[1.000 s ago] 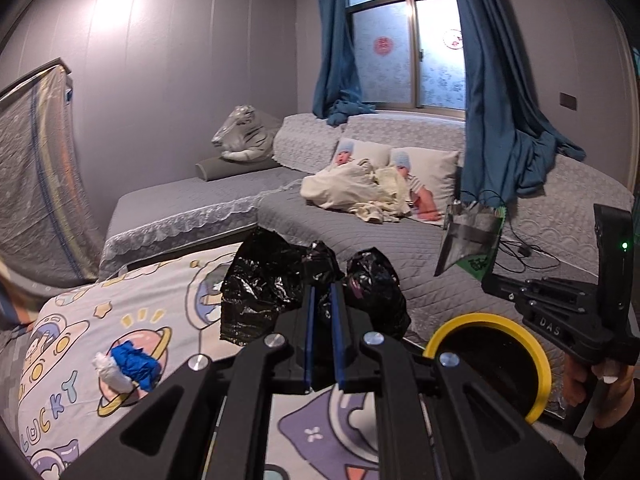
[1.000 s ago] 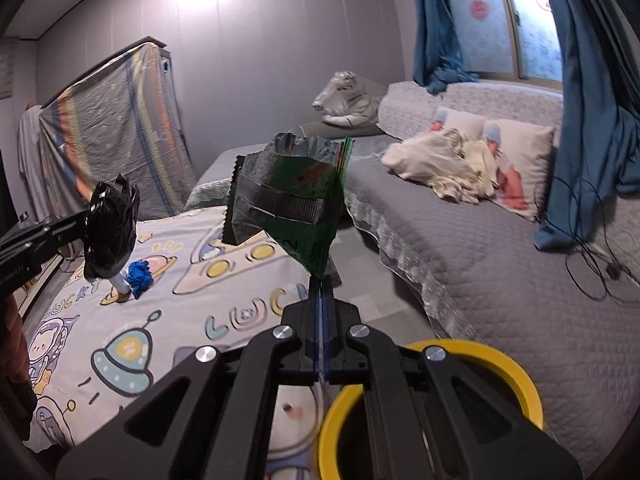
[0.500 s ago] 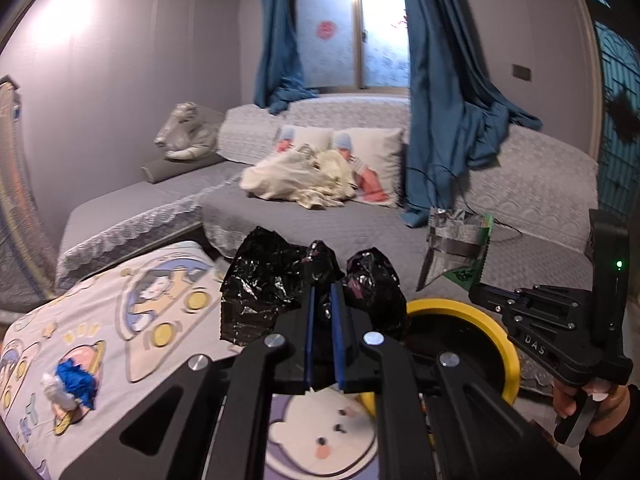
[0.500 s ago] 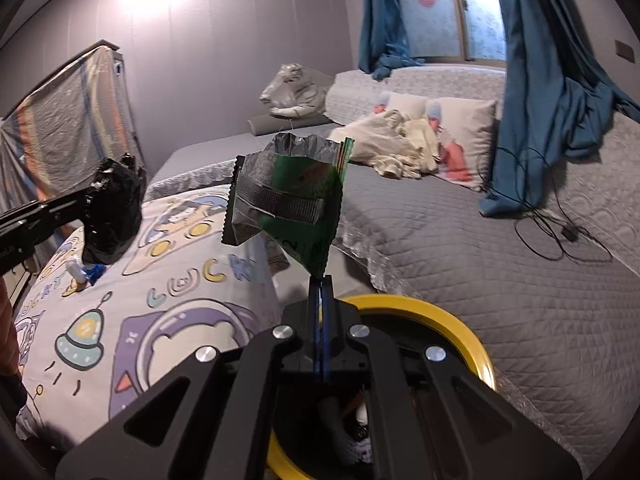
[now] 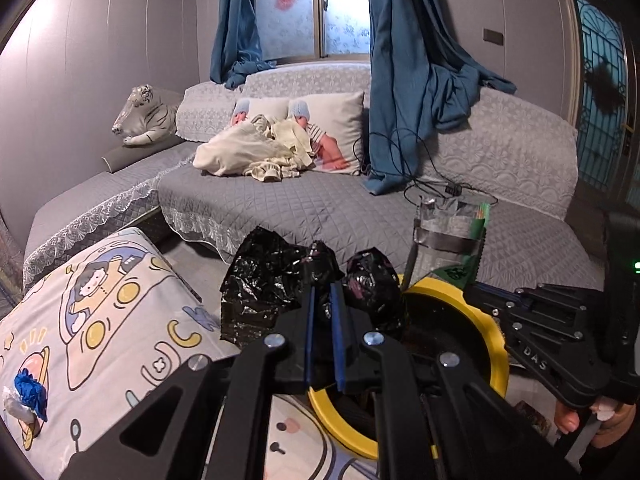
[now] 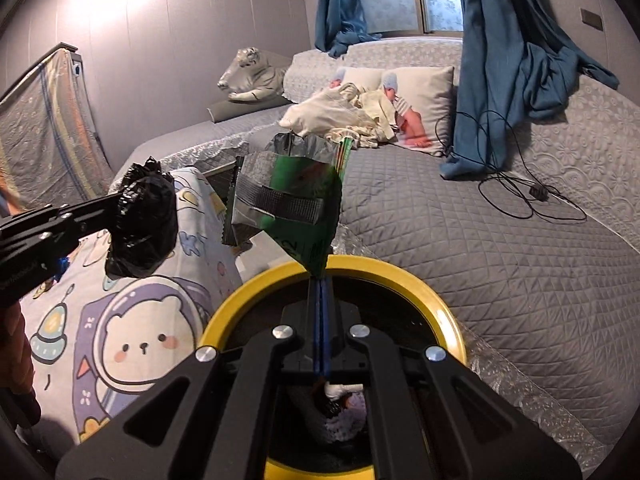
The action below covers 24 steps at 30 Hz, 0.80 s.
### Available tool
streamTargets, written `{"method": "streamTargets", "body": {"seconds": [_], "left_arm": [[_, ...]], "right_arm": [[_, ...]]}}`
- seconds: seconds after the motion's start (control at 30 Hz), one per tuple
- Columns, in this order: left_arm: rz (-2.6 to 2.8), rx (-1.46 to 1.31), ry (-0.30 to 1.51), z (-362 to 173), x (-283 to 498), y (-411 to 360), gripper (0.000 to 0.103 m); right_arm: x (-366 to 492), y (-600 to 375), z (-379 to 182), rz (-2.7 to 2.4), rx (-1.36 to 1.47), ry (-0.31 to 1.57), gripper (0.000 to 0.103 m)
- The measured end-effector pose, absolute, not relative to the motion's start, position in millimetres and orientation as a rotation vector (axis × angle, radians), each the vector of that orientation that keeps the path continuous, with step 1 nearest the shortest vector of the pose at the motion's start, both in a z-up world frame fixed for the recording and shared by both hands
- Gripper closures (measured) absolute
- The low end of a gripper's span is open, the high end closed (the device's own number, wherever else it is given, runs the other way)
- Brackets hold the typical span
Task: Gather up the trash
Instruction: 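Carry the black bags and green packet over the yellow bin and release both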
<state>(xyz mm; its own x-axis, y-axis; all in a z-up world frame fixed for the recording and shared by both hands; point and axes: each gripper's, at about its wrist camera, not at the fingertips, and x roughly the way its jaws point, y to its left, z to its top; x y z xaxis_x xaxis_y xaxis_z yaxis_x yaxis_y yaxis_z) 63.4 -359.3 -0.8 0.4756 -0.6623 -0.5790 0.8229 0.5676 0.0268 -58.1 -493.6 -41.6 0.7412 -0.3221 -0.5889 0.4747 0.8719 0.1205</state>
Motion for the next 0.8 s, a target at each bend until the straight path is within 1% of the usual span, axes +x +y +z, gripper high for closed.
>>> {"method": "streamTargets", "body": {"seconds": [0.23,0.47,0.8], "left_arm": [[-0.934,0.349,0.619,-23.6,72.3,-385.7,0.096],[-0.957,0.372,0.738,-53.4,80.9,-407.7,0.095],[-0.966,0.385,0.831,-79.1,84.5,-420.6,0.094]], "right_arm": [[-56.9,-497.3,-51.1,-0.452,0.285,0.620,0.103],[-57.6,-509.2,-67.7,-0.482,0.329,0.667,0.103],[-60.0,-513.7,-76.1,-0.501,0.338,0.693,0.102]]}}
